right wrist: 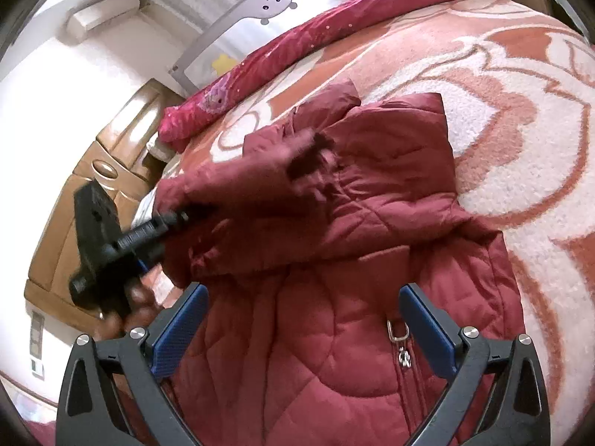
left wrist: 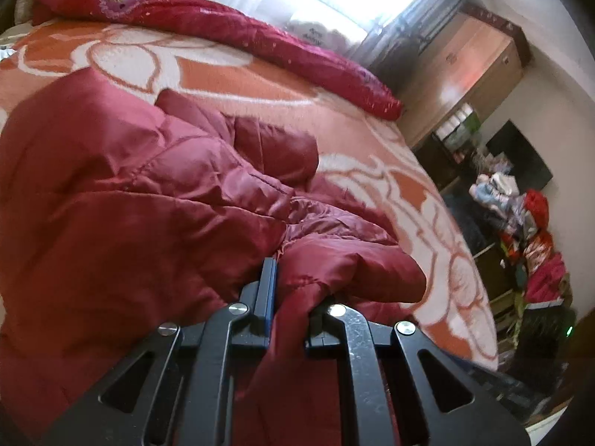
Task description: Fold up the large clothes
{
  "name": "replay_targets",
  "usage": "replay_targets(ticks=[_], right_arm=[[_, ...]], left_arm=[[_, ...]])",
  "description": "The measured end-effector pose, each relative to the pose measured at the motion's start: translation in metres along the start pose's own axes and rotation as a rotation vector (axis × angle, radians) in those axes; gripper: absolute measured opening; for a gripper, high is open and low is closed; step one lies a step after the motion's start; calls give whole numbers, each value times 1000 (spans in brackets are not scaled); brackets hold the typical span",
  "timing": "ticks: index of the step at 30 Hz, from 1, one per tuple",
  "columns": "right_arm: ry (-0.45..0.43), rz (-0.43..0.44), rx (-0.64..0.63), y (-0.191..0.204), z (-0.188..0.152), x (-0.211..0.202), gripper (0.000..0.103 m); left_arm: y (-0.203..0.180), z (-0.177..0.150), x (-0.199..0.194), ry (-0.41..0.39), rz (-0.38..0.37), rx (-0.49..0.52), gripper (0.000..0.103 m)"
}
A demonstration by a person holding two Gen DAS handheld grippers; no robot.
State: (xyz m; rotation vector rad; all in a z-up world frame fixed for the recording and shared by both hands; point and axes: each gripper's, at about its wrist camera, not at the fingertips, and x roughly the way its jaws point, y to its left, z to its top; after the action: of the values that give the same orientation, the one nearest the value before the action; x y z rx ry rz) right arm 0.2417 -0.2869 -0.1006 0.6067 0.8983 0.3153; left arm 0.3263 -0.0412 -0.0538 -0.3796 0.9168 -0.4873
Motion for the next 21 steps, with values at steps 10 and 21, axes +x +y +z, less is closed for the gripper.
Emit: replay_targets(ticks=[10,21], right_arm=[[-3,72,121,-27,45,39,97],[88,127,240,-52,64,101,12]], left_arm=[[-4,-21,16,67,26,37,9],[-1,-31,14,164,49,59,17]])
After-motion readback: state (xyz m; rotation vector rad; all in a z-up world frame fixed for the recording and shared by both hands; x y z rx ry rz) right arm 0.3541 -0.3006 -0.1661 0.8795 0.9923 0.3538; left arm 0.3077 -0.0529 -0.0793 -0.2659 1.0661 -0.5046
